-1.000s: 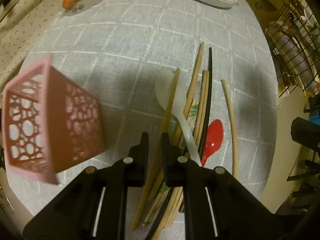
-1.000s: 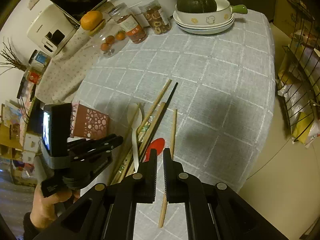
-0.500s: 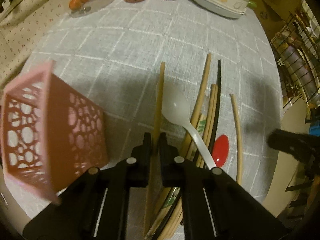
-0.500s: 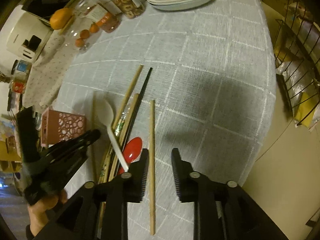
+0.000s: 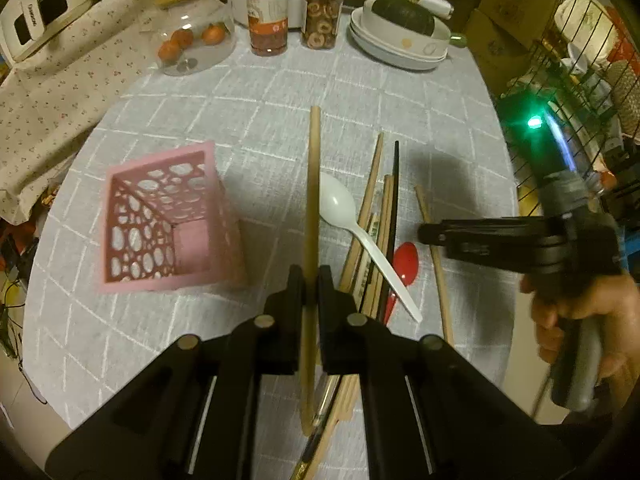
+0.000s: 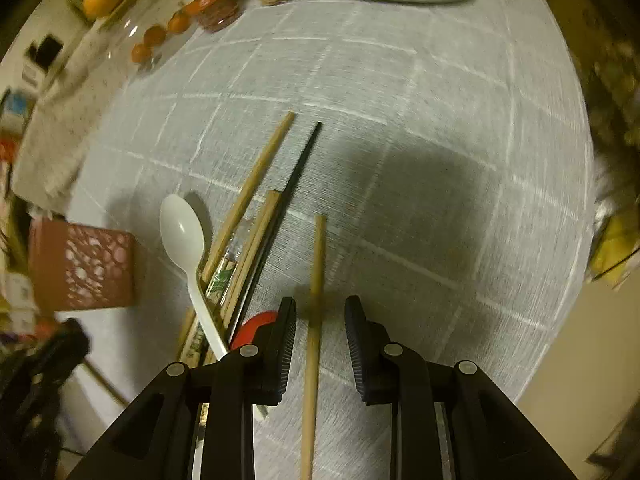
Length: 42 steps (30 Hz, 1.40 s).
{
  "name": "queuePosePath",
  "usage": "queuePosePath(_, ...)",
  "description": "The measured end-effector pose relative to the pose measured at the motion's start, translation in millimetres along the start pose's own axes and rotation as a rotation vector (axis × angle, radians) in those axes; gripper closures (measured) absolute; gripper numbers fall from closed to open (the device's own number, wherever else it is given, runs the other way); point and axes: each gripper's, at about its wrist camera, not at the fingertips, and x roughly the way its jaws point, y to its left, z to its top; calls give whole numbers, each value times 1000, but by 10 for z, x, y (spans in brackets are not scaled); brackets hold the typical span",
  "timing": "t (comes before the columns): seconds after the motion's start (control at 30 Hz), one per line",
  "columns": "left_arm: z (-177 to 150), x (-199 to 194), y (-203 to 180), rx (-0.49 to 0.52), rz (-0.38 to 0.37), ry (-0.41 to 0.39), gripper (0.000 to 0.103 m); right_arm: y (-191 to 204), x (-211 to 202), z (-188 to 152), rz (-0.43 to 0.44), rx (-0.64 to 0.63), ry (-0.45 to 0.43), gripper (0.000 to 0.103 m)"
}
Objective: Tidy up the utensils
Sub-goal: 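Lift the chopstick with the right gripper and carry it over the pink holder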
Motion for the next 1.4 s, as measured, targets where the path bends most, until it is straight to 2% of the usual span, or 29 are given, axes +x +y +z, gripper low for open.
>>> queuePosePath(0.1,-49,-100,44,-3,-14,-18,95,155,18,-35,-96,-63,-15,81)
queuePosePath(0.13,-77,-137,52,-4,-17,-23,95,187,28,-46,-122,-83,-21,84)
queuePosePath(0.17,-101,-167,61,-6,-20,-28,95,213,37,-56,-122,-89,-22,94)
queuePosePath(0.2,-123,-204,77,-10,-24,-34,95,222,38,-64,-119,-86,-23,95)
queuePosePath(0.37,-207,-375,179,-25,-35,-66,95,302,-93,-115,-75,-95,-52,97)
queuePosePath(0.57,-301,-691,295,-27,-46,-133,95,442,-692,-320,-31,-142,-176,97)
queuePosePath(0.67,-329,-908,349,-30,-59,-180,95,572,-1011,-447,-41,-202,-249,97)
queuePosePath(0.87,-339,-1382,466,-44,-63,-310,95,918,-1621,-571,-33,-307,-448,97)
queuePosePath(1.13,-262,-1859,692,-104,-76,-500,95,1294,-2168,-524,31,-340,-620,97)
queuePosePath(1.27,-216,-1886,781,-136,-18,-575,95,1416,-2362,-496,85,-335,-682,97)
queuePosePath(1.4,-124,-1749,875,-166,8,-570,95,1537,-2477,-506,145,-326,-720,97)
